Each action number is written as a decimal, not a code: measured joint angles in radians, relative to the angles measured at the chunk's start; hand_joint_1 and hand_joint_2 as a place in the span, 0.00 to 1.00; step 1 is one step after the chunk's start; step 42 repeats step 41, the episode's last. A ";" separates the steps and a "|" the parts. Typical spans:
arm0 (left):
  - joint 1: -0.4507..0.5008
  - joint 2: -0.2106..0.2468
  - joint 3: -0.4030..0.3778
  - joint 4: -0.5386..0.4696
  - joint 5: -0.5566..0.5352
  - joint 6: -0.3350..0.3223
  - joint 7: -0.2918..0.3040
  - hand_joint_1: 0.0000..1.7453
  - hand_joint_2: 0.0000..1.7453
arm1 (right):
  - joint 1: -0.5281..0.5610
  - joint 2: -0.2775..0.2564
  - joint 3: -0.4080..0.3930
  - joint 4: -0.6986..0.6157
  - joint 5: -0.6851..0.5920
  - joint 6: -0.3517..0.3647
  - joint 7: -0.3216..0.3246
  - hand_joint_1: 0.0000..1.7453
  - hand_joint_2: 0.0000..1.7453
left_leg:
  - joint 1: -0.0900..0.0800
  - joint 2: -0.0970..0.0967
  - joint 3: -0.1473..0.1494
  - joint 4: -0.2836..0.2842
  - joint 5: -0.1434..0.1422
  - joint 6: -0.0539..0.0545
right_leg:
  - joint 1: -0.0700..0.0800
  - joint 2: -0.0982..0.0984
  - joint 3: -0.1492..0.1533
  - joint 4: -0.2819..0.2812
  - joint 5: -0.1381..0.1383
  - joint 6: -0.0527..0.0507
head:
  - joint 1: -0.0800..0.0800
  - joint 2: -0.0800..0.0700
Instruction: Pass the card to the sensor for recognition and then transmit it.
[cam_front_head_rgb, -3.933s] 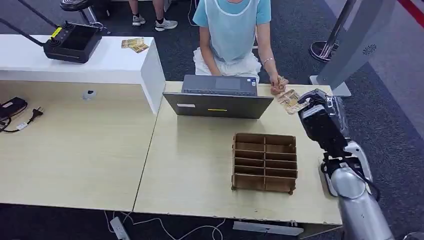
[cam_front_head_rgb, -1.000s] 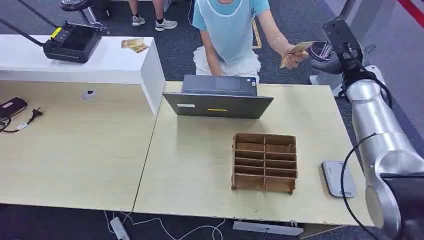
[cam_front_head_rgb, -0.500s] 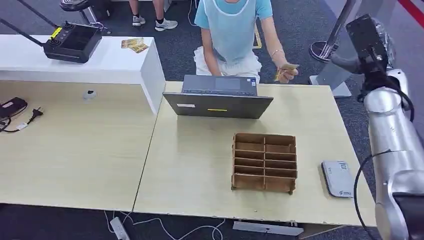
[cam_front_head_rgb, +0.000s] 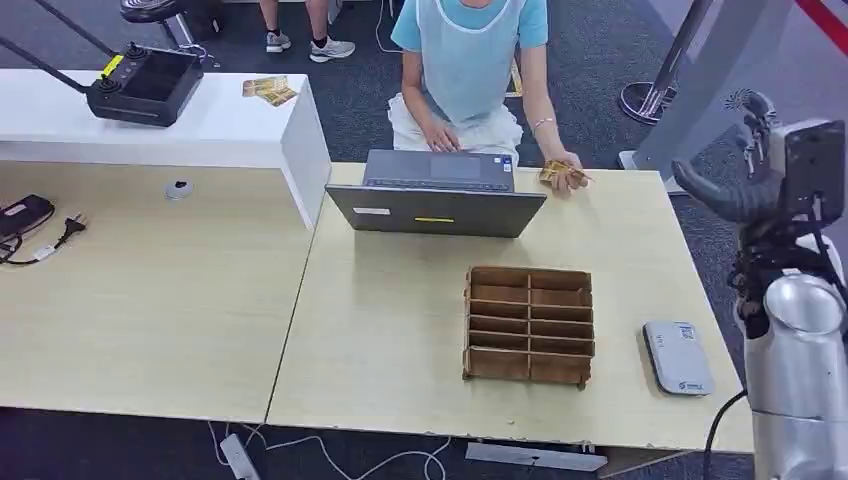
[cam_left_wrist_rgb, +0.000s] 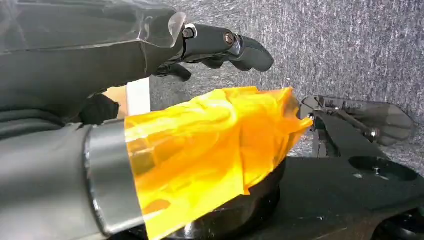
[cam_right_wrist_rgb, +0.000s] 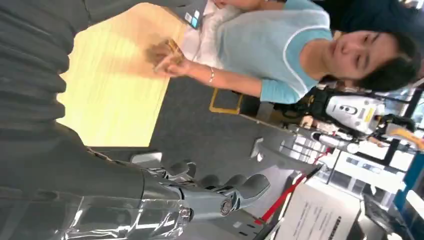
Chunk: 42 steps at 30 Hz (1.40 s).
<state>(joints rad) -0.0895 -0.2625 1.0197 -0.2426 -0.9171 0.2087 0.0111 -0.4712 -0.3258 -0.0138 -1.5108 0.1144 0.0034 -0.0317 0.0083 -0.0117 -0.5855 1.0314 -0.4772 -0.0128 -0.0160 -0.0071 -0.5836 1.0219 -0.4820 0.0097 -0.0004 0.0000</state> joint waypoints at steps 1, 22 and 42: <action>0.000 0.000 0.002 0.000 0.002 0.002 -0.001 0.00 0.00 | 0.034 0.000 -0.008 -0.033 -0.013 -0.002 -0.009 0.00 1.00 | 0.000 0.000 0.000 0.000 0.000 0.000 | 0.000 0.000 0.000 0.000 0.000 0.000 | 0.000 0.000; 0.006 0.003 0.031 0.000 0.038 -0.041 -0.031 0.00 0.00 | 0.563 0.138 -0.026 -0.471 0.072 -0.160 -0.264 0.00 0.00 | 0.000 0.000 -0.001 -0.001 -0.001 0.000 | 0.000 -0.001 0.000 0.000 -0.002 0.000 | 0.000 0.000; 0.014 0.001 0.094 0.000 0.082 -0.052 -0.082 0.00 0.00 | 0.777 0.187 0.087 -0.549 0.102 -0.138 -0.315 0.00 1.00 | 0.000 0.001 0.000 -0.001 -0.001 0.000 | 0.000 0.000 0.000 0.000 -0.002 0.000 | 0.000 0.000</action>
